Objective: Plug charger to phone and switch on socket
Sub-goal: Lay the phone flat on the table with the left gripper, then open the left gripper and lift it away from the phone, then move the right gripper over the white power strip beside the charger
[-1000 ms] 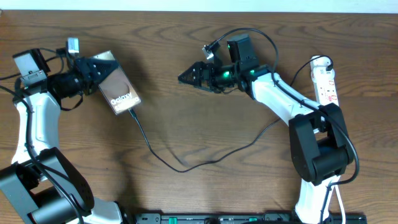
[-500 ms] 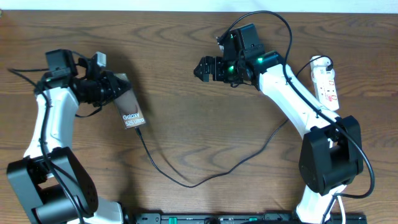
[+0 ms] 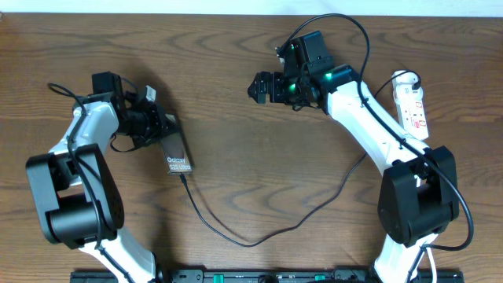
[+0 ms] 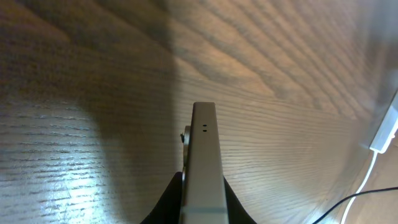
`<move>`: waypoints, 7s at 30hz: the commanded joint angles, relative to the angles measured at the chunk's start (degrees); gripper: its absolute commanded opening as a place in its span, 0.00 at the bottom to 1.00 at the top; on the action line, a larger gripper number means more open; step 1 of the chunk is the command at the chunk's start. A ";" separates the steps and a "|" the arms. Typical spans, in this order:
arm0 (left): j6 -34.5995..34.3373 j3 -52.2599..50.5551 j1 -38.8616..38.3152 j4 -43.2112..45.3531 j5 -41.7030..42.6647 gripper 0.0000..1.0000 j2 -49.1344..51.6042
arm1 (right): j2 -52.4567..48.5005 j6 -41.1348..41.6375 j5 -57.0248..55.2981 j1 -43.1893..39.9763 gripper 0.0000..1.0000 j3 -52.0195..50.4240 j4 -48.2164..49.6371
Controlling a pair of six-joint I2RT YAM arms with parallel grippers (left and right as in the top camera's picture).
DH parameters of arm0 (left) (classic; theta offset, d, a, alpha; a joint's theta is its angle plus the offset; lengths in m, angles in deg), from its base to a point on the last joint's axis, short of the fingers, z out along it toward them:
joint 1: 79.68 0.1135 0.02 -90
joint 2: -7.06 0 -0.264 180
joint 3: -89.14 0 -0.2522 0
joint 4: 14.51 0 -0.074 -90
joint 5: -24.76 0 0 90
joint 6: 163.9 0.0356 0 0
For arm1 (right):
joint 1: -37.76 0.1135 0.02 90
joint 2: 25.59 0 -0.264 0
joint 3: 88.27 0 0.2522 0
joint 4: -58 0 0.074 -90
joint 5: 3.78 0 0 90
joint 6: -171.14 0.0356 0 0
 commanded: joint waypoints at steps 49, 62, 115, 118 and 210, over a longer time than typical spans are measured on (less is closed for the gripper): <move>0.57 -0.20 0.02 -3.02 -9.53 0.31 6.97 | 0.83 -1.01 -0.24 0.42 0.99 1.03 -0.68; 0.50 -0.20 0.02 -4.48 -13.42 0.37 6.97 | 0.83 -1.01 -0.22 0.42 0.99 1.03 -0.87; 0.33 -0.20 0.02 -11.10 -22.60 0.49 6.99 | 0.83 -1.01 -0.22 0.42 0.99 1.03 -1.11; 0.37 -0.17 0.02 -11.06 -22.58 0.78 6.97 | 0.83 -1.01 -0.22 0.42 0.99 1.03 -1.11; 13.16 1.77 0.17 -3.17 -21.07 0.95 -47.52 | 0.87 -30.45 -6.21 -57.24 0.99 17.79 -37.90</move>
